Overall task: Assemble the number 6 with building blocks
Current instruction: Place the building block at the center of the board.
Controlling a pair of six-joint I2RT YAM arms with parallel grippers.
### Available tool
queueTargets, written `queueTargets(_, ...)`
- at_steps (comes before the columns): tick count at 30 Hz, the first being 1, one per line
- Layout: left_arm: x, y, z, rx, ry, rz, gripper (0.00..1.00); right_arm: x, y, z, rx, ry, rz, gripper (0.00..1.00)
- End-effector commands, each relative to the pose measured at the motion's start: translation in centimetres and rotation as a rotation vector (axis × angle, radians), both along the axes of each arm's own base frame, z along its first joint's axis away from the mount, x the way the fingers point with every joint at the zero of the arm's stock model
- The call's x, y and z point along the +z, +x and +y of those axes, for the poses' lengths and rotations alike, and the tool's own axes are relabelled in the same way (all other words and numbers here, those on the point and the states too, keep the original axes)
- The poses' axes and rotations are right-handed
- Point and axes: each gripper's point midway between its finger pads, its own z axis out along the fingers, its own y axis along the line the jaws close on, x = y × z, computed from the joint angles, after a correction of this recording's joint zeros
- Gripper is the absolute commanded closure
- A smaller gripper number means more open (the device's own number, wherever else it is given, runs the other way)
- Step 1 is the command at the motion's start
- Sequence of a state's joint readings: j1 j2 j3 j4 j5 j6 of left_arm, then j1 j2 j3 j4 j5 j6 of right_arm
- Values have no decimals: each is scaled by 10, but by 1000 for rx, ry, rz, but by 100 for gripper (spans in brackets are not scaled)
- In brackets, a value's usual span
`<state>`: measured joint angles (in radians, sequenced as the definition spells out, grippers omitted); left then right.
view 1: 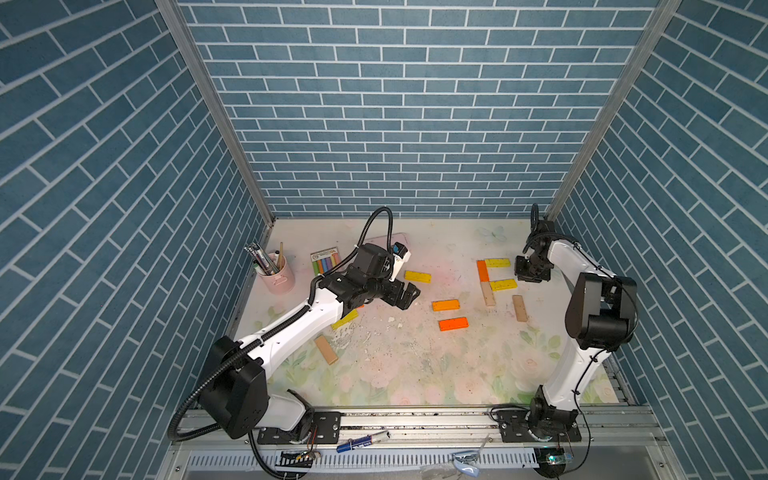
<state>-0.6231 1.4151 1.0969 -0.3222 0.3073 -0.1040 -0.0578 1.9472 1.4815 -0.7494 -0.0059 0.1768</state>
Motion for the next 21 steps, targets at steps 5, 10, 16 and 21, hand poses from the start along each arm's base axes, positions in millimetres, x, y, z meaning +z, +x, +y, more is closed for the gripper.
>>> queueTargets(5, -7, -1, 1, -7, 31, -1, 1, -8, 26, -7, -81, 39, -25, 80)
queueTargets(10, -7, -1, 1, -7, 33, -4, 1, -14, 35, -10, -88, 35, -20, 80)
queueTargets(16, -8, -1, 1, -9, 38, -4, 1, -20, 45, -10, -89, 44, -11, 80)
queueTargets(21, -8, 0, 1, -9, 39, -5, 1, -25, 49, -9, -86, 50, 0, 80)
